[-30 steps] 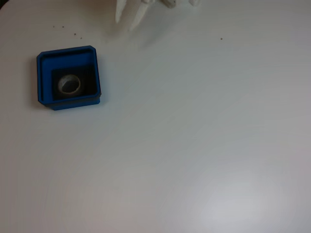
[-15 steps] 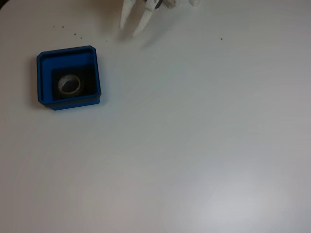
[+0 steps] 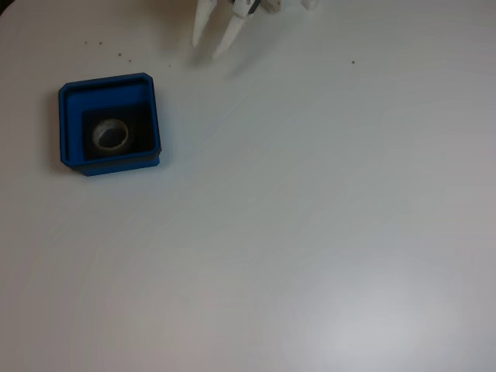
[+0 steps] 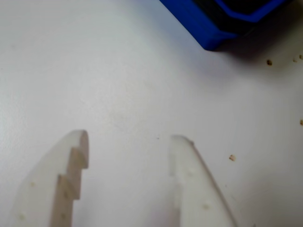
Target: Pick the black tape roll and drop it in the blue box
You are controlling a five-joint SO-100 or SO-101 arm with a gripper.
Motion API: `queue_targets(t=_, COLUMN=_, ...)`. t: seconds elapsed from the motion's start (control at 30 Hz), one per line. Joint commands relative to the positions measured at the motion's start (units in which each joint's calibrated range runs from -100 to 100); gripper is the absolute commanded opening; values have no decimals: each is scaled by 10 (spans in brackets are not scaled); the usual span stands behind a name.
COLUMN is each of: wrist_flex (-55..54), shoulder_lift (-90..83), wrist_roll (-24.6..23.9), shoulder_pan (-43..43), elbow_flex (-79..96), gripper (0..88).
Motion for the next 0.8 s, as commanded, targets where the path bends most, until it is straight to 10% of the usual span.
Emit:
queue_targets(t=0.0, wrist_flex=-11, shoulder_lift=-7, wrist_roll=-3, shoulder_pan=-5, elbow_flex=10, gripper=154)
queue_targets(t=0.77, wrist_flex=-5, shoulder_lift=-7, wrist_roll=3, shoulder_pan=-457, elbow_flex=10, gripper=154)
